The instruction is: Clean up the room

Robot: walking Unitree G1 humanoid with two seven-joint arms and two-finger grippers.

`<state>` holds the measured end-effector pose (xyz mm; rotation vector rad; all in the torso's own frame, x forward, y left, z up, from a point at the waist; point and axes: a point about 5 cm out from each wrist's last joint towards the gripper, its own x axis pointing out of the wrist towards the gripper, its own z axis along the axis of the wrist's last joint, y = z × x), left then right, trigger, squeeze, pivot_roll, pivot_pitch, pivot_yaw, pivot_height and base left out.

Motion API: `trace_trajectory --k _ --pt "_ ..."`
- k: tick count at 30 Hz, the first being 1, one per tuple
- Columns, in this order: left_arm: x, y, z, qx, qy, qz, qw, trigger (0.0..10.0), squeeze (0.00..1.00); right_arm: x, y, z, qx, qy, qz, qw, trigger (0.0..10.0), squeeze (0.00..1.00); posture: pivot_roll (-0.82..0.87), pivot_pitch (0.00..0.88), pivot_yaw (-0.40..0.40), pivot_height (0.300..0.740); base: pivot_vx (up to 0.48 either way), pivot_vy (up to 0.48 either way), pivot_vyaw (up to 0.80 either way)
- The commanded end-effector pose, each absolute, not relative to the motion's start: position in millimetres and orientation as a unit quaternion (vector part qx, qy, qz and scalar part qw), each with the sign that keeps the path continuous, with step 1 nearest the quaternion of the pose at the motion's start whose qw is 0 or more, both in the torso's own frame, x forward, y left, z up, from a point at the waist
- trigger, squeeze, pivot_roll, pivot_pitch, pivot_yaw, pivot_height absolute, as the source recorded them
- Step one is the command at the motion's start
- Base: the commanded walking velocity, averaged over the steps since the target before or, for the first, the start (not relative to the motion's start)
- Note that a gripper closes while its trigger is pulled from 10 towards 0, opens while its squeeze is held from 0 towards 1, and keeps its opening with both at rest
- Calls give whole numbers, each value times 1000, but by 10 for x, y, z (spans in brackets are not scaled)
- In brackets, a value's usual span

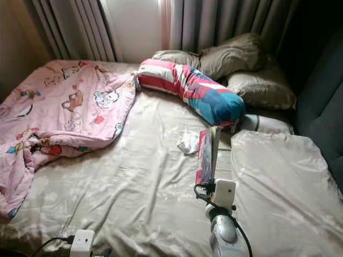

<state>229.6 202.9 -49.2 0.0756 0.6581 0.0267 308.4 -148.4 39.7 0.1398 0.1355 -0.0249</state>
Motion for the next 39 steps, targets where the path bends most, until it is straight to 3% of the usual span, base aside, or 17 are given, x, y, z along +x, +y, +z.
trace_trajectory --k 1,8,39 --pt "2193 2039 -567 46 348 8 936 10000 0 3097 -1479 428 66 57 -12 996 10000 0 -7 170 3 676 0 0 0" --pt "2181 2054 -574 47 351 10 935 10000 0 3109 -1482 427 68 61 -15 996 10000 0 -7 170 3 648 0 0 0" --pt "2185 2070 -570 50 353 10 934 10000 0 3148 -1528 426 62 77 -21 995 10000 0 -4 166 10 648 0 0 0"
